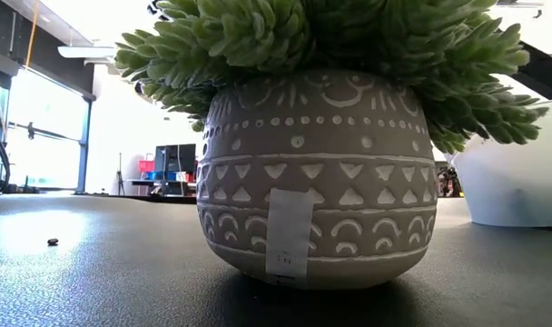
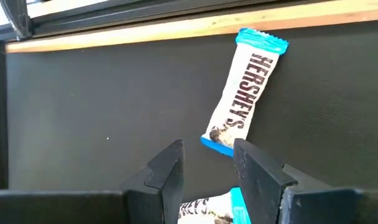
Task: Sort candy
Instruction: Put the white candy wrapper into the white bucket
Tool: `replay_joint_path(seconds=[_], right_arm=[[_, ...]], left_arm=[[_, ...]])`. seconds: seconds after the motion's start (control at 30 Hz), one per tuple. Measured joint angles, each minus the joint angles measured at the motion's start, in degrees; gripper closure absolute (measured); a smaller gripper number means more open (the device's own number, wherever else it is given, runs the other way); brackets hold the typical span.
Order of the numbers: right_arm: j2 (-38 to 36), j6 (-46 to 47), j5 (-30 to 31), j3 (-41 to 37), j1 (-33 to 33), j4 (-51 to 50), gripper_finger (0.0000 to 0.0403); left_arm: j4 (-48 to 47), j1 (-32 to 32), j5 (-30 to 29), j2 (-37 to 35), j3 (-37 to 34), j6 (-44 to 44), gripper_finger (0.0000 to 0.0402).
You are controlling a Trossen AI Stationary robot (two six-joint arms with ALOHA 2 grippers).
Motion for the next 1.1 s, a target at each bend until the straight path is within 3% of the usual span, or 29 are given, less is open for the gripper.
replay_joint_path(seconds=[0.3, 0.4, 0.67, 1.1], right_arm=[[0.4, 4.7, 0.0, 0.0, -0.3, 0.0, 0.027], [1.6, 7.9, -3.1, 0.0, -0.3, -0.7, 0.0273], [1.4, 11.2, -2.4, 0.2, -1.0, 0.3, 0.0314], [1.4, 10.5, -11.9, 0.2, -3.2, 8.7, 0.0326]], left_arm=[[-0.1, 2.7, -0.1, 0.0, 0.0, 2.8, 0.0312], [-0.2, 3.7, -0.1, 0.0, 0.0, 2.7, 0.0312], [-0.2, 5.3, 0.2, 0.0, 0.0, 3.2, 0.0312], [0.1, 5.6, 0.2, 0.0, 0.0, 6.2, 0.0312]])
